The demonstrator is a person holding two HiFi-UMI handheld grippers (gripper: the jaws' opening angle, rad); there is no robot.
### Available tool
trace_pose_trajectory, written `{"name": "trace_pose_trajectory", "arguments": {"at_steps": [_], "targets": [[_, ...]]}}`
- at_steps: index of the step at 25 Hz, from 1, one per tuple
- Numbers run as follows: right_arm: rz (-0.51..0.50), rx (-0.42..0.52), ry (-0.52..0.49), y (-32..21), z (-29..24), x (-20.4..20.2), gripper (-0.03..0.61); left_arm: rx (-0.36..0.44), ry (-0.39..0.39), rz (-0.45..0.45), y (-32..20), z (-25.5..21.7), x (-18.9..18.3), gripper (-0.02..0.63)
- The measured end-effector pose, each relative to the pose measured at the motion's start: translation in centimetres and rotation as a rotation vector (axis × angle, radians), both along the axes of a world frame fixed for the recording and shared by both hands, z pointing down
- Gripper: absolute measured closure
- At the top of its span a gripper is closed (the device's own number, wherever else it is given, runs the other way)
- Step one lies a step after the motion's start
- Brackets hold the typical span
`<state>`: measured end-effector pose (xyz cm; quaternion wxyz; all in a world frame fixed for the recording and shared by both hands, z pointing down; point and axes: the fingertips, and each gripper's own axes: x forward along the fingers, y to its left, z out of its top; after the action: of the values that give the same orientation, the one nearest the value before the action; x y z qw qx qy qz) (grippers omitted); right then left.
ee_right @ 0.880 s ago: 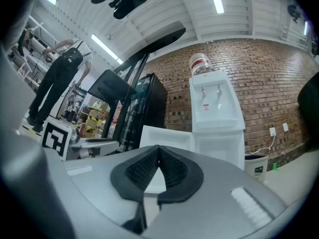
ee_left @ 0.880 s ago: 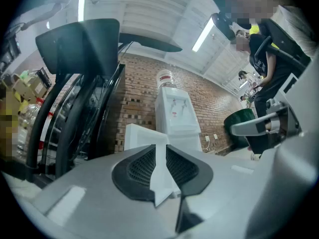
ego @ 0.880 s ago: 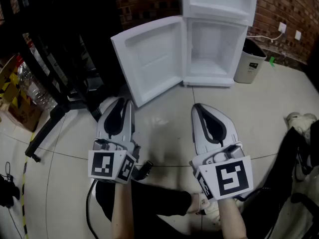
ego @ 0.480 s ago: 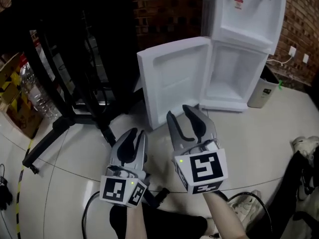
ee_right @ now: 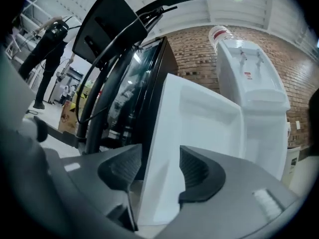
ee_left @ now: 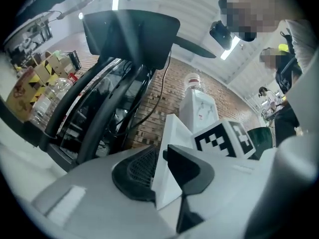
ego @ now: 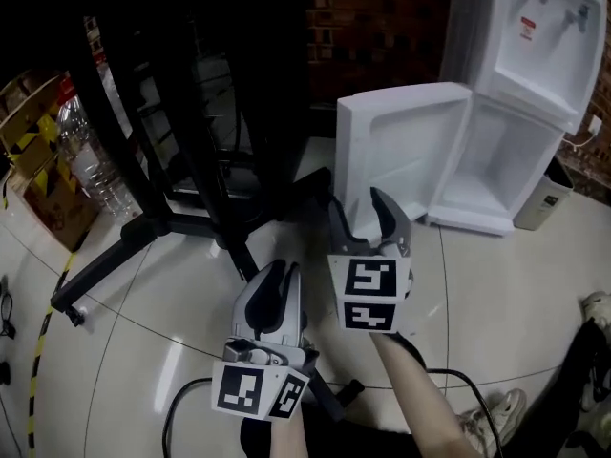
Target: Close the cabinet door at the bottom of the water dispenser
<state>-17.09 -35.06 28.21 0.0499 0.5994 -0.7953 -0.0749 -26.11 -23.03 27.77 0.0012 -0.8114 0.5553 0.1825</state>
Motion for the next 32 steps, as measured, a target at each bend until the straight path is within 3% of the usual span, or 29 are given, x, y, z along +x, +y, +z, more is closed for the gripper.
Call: {"name": "trace_pose_trajectory", "arguments": {"at_steps": [8,17,26,32], "targets": [[0.078,-0.009,0.043,-2.8,1.9,-0.8,0.353,0.014,0.057,-0.024,0.1,0.4,-1.6,0.538],[0.077,-0.008,0.046,-3.6,2.0,-1.0,0.371,-0.018,0.069,-0.006,-0.4,0.8,-1.5,0.538],[0.078,-0.034,0.033,-1.4,2.1,0.3,0.370,-0.022,0.047,0.007,-0.6,0.9,-1.1,0.539],[0.113,-0.048,0.022,1.8,2.4,2.4,0.370,-0.012,-0.031,-0.008,-0.4,0.5,0.3,0.566]]}}
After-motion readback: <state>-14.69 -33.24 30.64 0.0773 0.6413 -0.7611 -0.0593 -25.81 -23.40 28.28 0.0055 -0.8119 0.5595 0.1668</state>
